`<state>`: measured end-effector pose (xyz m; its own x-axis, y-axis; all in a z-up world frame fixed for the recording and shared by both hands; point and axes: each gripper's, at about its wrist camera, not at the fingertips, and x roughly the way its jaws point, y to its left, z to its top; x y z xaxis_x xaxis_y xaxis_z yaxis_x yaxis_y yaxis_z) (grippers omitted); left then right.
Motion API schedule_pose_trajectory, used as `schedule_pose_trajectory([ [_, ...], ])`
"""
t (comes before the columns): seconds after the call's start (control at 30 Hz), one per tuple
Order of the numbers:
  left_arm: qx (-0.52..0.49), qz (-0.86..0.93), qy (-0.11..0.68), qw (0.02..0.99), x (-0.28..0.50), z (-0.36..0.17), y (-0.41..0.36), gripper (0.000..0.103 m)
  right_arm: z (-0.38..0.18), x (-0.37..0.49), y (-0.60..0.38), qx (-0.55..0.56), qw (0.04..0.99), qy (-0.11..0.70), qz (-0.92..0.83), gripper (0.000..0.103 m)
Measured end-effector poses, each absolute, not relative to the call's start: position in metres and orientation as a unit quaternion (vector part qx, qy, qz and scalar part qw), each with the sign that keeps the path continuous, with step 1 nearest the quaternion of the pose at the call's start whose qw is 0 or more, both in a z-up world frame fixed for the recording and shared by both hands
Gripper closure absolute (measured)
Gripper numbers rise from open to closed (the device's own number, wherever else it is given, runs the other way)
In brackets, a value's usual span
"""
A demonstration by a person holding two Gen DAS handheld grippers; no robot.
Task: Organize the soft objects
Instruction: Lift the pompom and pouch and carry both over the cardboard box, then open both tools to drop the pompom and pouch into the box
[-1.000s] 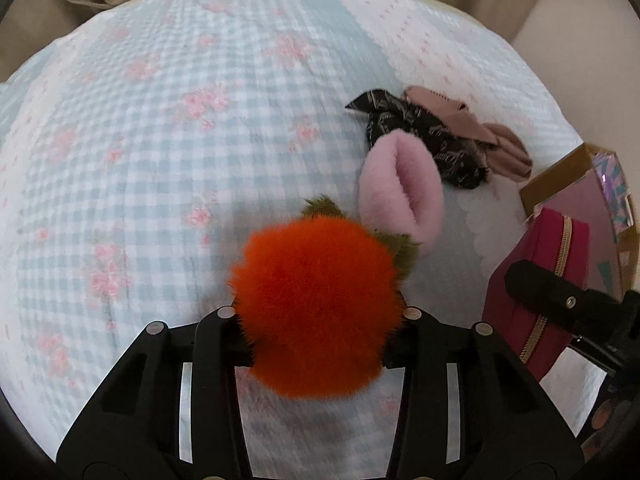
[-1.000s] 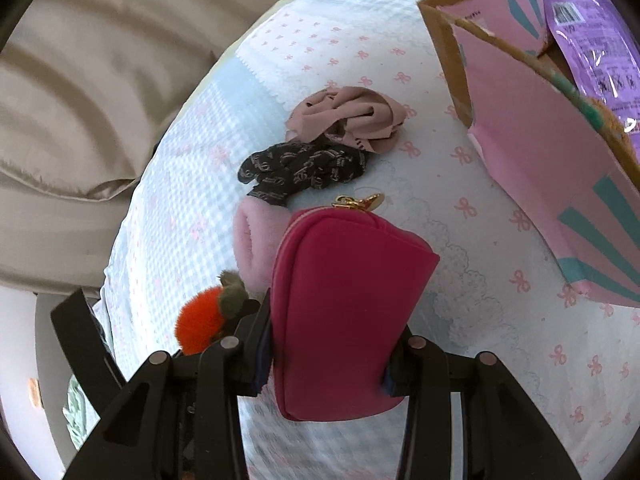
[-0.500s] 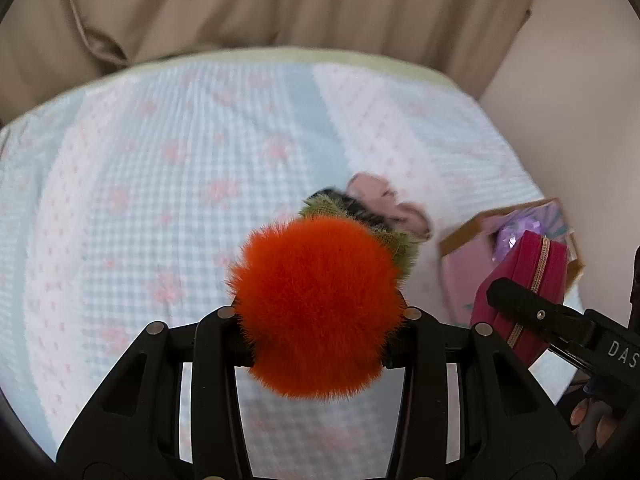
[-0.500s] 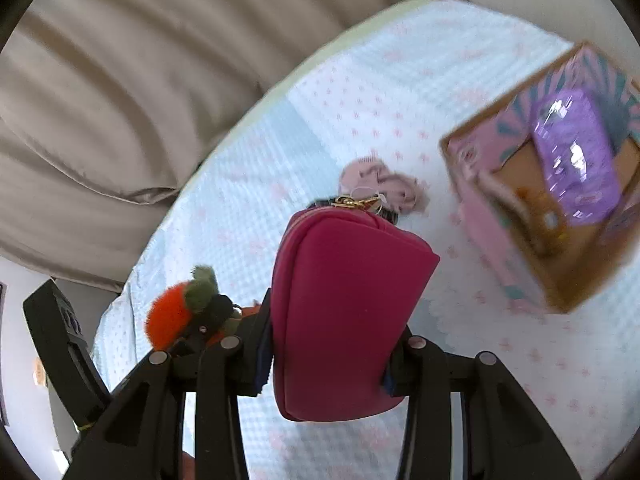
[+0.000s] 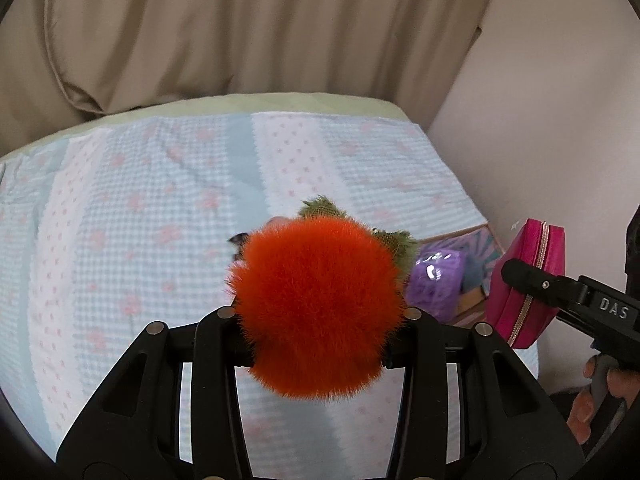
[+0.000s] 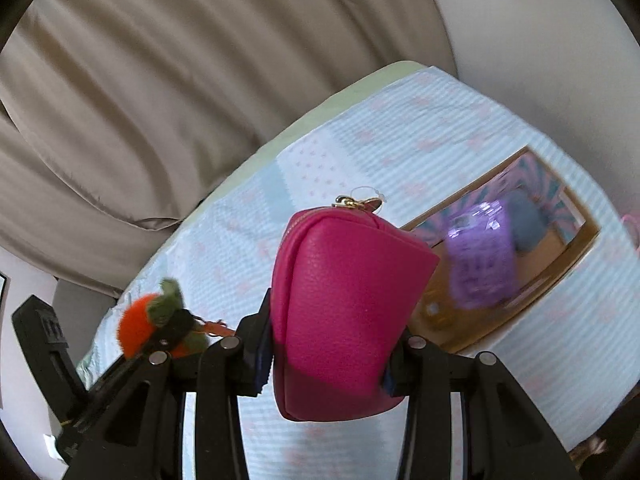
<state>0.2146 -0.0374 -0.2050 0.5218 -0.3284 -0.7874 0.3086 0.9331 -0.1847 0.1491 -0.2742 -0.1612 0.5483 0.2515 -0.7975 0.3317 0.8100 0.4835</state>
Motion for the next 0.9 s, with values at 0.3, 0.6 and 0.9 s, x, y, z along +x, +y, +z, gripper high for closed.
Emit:
schedule_pose_trajectory([
  [0.3,-0.017,-0.177,0.482,0.858,0.213,-0.233,-0.142,0.066,-0.197,0.166,-0.372,0.246,0.805,0.540,0.001,0.065],
  [0.6,-0.004,-0.178,0.538,0.824,0.221,-0.311,-0.231,0.066,-0.254,0.186,-0.425,0.193,0.777,0.598,0.040,0.065],
  [0.9,0.036,-0.182,0.582,0.792,0.230,-0.373,-0.267,0.066,-0.313,0.208,-0.444,0.210,0.742,0.633,0.069,0.065],
])
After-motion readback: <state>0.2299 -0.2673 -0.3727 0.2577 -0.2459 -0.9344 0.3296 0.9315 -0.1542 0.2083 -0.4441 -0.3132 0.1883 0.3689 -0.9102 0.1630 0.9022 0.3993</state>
